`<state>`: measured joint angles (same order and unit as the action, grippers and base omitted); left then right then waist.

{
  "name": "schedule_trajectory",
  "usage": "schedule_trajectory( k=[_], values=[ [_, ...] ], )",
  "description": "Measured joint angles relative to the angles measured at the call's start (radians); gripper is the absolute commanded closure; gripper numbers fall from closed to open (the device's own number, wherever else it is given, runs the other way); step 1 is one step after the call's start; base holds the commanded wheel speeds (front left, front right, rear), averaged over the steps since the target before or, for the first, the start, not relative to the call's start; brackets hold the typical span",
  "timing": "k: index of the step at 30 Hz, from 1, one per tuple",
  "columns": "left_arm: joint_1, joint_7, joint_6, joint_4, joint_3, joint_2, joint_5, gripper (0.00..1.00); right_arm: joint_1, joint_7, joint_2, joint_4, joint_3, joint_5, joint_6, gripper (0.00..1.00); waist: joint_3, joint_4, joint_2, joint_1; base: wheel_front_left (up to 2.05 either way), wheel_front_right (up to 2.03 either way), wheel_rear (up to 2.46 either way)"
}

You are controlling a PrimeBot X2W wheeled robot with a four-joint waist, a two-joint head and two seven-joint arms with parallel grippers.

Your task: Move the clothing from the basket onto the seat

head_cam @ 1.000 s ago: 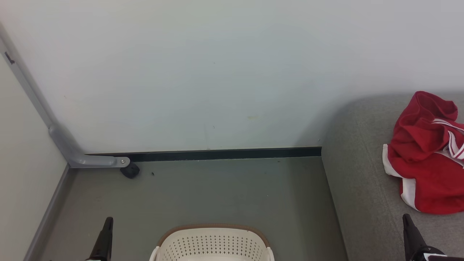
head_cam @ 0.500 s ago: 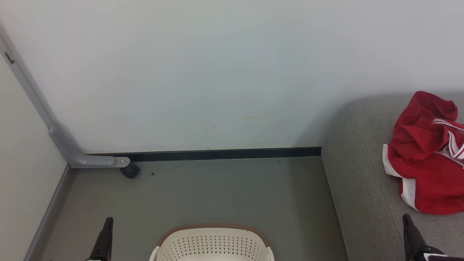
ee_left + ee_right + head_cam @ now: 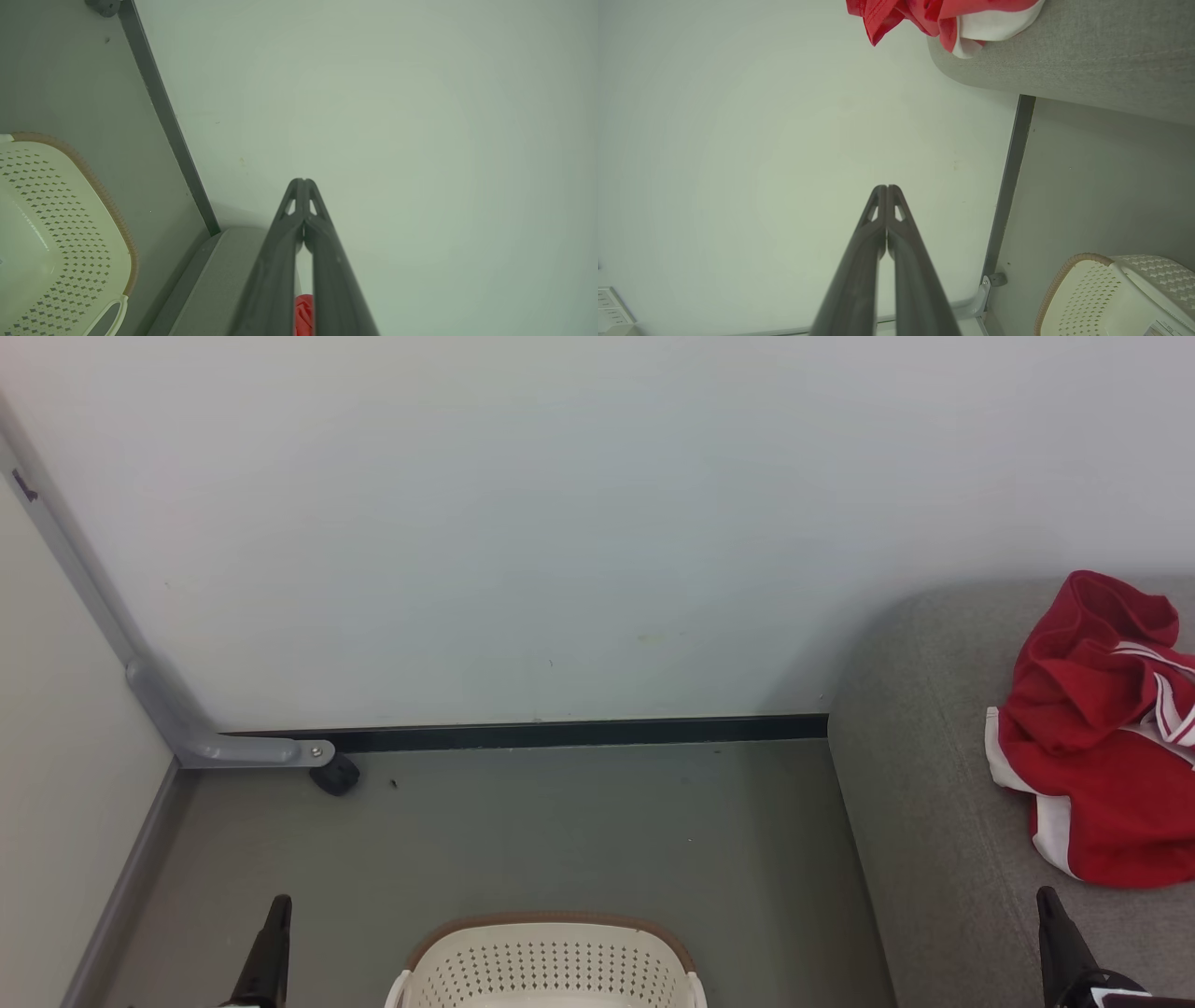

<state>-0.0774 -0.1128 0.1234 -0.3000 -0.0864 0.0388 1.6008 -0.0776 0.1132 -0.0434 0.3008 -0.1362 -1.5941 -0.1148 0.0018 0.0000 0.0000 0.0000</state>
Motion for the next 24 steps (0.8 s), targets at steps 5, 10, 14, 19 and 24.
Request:
schedule_trajectory(
  k=[5,10,14,19,24],
  values=[
    [0.000,0.000,0.000,0.000,0.000,0.000,0.000,1.00,0.000,0.000,0.000,0.000,0.000,0.000,0.000,1.00,0.000,0.000,0.0000,0.0000,0.00,0.00,0.00],
    [0.000,0.000,0.000,0.000,0.000,0.000,0.000,1.00,0.000,0.000,0.000,0.000,0.000,0.000,0.000,1.00,0.000,0.000,0.0000,0.0000,0.00,0.00,0.00],
    [0.000,0.000,0.000,0.000,0.000,0.000,0.000,1.00,0.000,0.000,0.000,0.000,0.000,0.000,0.000,1.00,0.000,0.000,0.0000,0.0000,0.00,0.00,0.00],
    [0.000,0.000,0.000,0.000,0.000,0.000,0.000,1.00,0.000,0.000,0.000,0.000,0.000,0.000,0.000,1.00,0.000,0.000,0.0000,0.0000,0.00,0.00,0.00],
    [0.000,0.000,0.000,0.000,0.000,0.000,0.000,1.00,0.000,0.000,0.000,0.000,0.000,0.000,0.000,1.00,0.000,0.000,0.0000,0.0000,0.00,0.00,0.00]
  ],
)
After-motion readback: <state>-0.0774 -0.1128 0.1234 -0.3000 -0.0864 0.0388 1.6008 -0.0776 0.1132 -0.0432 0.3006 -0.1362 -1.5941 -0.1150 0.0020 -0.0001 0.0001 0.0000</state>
